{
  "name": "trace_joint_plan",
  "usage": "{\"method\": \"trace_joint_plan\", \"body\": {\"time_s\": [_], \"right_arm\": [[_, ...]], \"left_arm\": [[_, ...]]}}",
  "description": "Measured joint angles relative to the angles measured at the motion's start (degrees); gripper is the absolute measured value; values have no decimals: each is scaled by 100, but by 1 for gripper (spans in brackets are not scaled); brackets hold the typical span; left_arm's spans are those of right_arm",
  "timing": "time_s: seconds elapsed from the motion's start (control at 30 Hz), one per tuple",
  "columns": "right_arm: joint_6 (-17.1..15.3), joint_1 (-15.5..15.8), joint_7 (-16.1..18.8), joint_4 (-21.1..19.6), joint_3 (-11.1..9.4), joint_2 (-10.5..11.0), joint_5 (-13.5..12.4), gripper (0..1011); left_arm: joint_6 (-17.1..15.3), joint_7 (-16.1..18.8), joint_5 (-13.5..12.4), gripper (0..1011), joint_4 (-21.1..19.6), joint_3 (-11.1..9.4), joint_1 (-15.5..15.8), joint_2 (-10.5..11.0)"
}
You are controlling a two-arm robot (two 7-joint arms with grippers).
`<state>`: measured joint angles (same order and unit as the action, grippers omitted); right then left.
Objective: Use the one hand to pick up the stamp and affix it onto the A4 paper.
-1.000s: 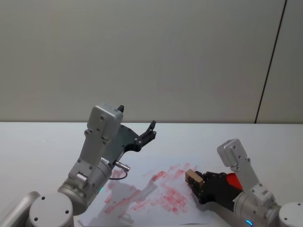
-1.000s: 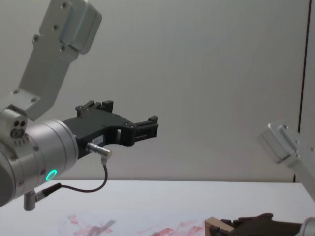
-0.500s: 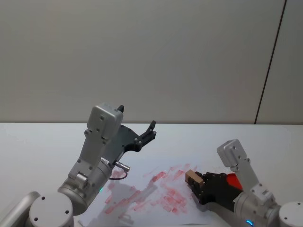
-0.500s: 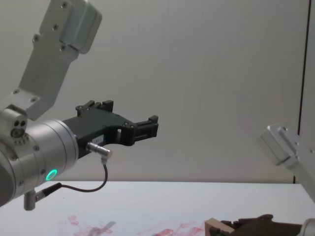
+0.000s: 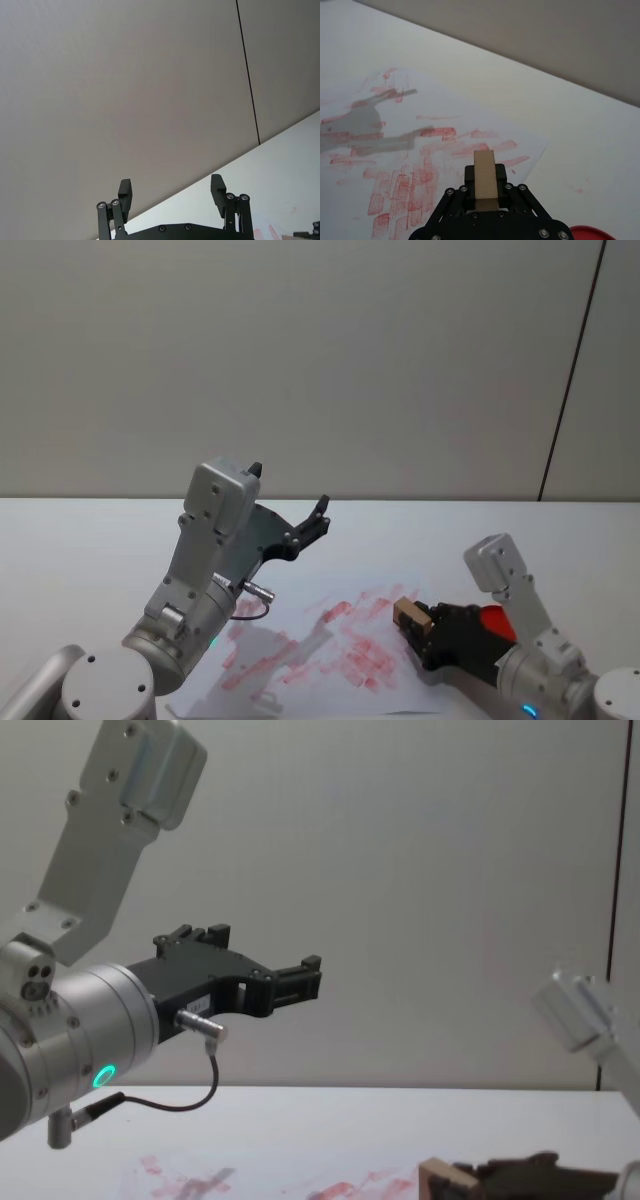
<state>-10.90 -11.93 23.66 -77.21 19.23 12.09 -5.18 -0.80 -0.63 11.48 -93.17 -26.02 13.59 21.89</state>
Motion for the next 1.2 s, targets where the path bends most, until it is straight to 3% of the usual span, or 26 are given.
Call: {"method": "trace_joint_plan", "body": {"time_s": [0.5, 1.2], "right_arm": [[522, 117, -227, -591, -219, 153, -617, 217], [321, 607, -417, -1065, -493, 654, -862, 217]], "left_arm": [[0, 0, 0, 1003, 0, 0, 0, 0], [0, 0, 0, 1002, 0, 0, 0, 0]]}}
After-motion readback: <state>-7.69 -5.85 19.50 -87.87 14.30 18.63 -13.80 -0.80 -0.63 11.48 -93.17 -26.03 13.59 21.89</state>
